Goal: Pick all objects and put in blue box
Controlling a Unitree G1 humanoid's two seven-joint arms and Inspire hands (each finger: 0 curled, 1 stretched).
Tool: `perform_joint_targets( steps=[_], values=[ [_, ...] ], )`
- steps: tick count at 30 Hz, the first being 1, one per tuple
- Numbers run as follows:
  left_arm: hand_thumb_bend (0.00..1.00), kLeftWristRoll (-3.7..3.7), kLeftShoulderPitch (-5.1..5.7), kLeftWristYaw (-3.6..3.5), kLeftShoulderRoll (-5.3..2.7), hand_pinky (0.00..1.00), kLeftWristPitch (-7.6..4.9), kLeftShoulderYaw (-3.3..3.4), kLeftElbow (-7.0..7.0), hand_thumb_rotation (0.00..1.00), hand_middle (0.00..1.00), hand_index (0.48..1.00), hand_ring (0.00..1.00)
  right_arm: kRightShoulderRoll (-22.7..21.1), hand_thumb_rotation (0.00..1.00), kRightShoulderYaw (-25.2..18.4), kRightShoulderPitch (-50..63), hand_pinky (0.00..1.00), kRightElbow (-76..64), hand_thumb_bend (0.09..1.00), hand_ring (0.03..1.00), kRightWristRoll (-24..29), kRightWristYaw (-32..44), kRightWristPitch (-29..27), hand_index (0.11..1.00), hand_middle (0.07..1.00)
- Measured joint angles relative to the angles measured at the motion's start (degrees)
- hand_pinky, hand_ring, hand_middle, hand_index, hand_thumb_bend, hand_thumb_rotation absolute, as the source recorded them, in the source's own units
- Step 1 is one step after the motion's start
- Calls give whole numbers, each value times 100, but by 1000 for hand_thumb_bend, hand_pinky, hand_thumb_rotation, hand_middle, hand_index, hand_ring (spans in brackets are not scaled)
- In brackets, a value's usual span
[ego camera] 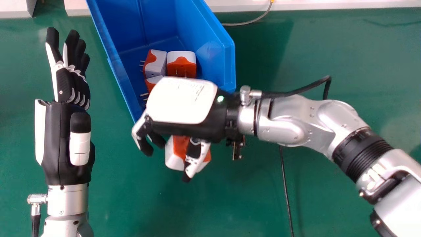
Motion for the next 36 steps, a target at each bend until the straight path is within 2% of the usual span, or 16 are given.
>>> perform_joint_targets(
  steps=[10,14,17,19,23,29,31,36],
  values=[
    [979,-26,-19,-15,0,1000,40,-1,11,971,1000,1000,1000,-130,0,-608,8,99,-323,526,175,210,36,-70,505,435],
    [980,-99,-21,-20,0,1000,41,-3,14,971,1000,1000,1000,-114,0,-780,-147,99,-295,526,177,209,-14,43,508,432],
    [982,-114,-28,-23,-1,1000,40,-3,16,971,1000,1000,1000,-57,0,-847,-378,118,-111,527,201,177,-266,175,504,444],
    [982,-119,-33,-39,-1,1000,40,-5,23,971,1000,1000,1000,1,0,-853,-535,118,31,527,201,60,-472,283,504,444],
    [983,-126,-66,-117,-3,1000,37,-10,63,970,1000,1000,1000,159,0,-852,-870,114,509,528,189,-51,-843,415,496,454],
    [982,-126,-113,-128,-8,1000,29,-2,89,970,1000,1000,1000,419,0,-852,-1478,177,1454,525,239,-16,-964,522,509,436],
    [982,-127,-116,-128,-7,1000,26,1,98,970,1000,1000,1000,511,0,-853,-1660,235,1724,520,285,14,-973,607,516,458],
    [982,-127,-128,-133,-8,1000,22,2,139,969,1000,1000,1000,695,0,-853,-1934,295,2153,517,329,32,-1100,780,517,473]
  ],
)
